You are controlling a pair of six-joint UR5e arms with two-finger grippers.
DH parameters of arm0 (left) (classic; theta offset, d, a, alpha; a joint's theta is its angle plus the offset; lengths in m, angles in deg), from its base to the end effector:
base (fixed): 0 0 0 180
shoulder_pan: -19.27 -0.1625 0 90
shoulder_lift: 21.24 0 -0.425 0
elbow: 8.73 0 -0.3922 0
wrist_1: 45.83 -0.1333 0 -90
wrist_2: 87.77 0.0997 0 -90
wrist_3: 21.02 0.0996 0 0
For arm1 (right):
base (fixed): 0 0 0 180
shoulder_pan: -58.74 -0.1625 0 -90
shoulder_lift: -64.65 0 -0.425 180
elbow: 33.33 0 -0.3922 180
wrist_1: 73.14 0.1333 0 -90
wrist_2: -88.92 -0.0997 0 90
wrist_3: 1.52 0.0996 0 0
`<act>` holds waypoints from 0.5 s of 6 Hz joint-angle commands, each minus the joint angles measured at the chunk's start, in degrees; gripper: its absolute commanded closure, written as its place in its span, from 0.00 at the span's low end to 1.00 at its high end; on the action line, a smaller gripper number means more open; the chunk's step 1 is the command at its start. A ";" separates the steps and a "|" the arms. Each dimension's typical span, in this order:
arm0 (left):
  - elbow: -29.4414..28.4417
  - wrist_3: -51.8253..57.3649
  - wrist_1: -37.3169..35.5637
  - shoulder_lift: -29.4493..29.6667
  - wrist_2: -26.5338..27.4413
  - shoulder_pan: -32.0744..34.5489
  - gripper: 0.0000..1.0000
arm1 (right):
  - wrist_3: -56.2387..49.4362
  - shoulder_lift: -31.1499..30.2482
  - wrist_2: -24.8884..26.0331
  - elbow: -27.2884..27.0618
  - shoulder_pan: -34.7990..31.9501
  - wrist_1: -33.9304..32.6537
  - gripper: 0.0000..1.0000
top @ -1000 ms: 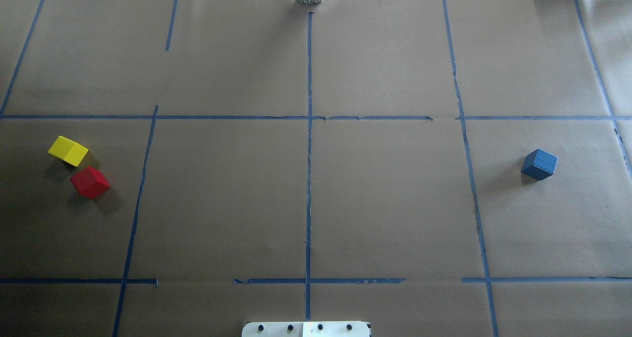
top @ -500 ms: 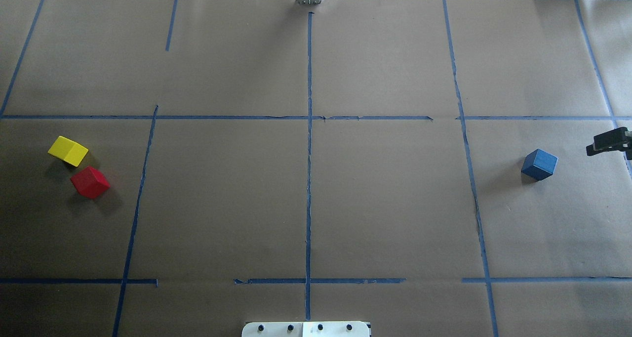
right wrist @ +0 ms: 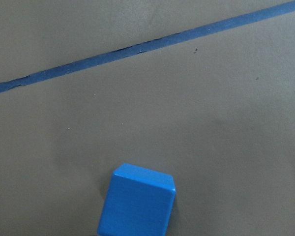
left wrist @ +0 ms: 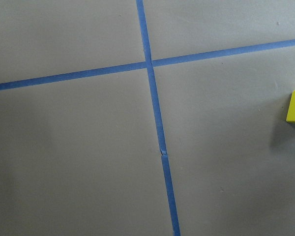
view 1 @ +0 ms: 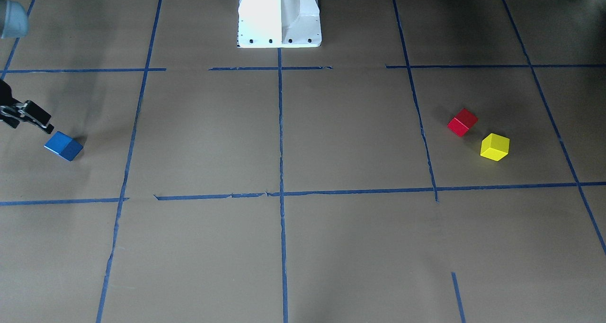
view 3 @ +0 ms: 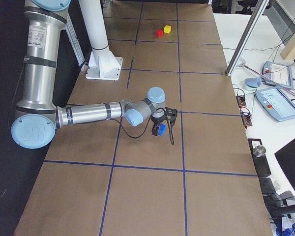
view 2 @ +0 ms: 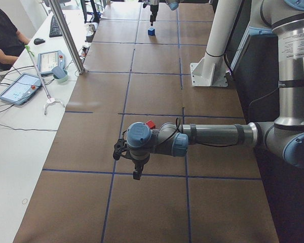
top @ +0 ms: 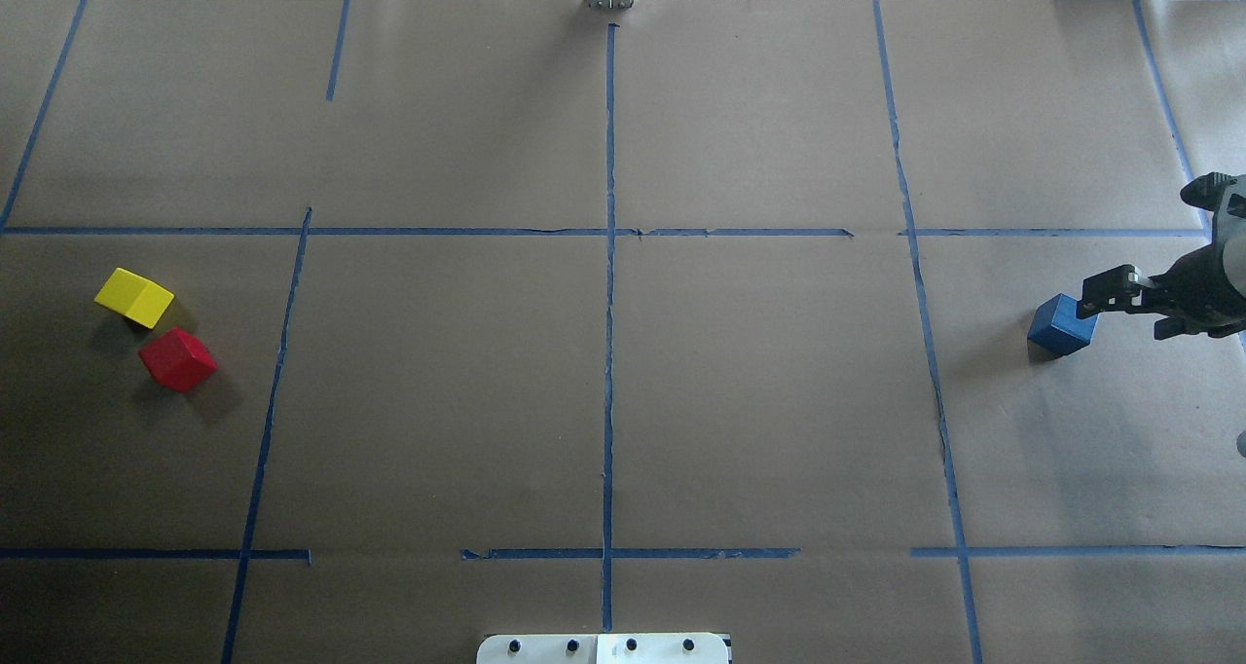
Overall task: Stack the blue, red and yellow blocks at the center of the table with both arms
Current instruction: 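Reach the right gripper down to the blue cube and grasp it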
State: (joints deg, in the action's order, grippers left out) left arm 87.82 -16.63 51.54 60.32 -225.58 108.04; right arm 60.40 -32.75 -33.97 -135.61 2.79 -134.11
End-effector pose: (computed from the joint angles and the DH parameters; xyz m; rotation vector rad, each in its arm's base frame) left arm -0.0501 -0.4364 0.6529 0.1131 0.8316 0.1322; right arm -0.1950 -0.4300 0.5644 -0.0288 -0.8022 0.2903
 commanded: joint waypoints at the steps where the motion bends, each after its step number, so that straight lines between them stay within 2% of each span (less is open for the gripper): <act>1: 0.04 0.00 -0.08 0.00 0.00 0.00 0.00 | 1.97 3.76 1.43 4.25 2.15 0.14 0.00; 3: 0.13 -0.09 0.01 0.00 0.00 0.00 0.00 | 2.24 5.29 1.43 5.77 2.68 0.14 0.00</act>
State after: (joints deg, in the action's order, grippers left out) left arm 87.92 -16.70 51.53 60.32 -225.58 108.04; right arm 62.43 -28.11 -32.59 -130.41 5.25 -133.97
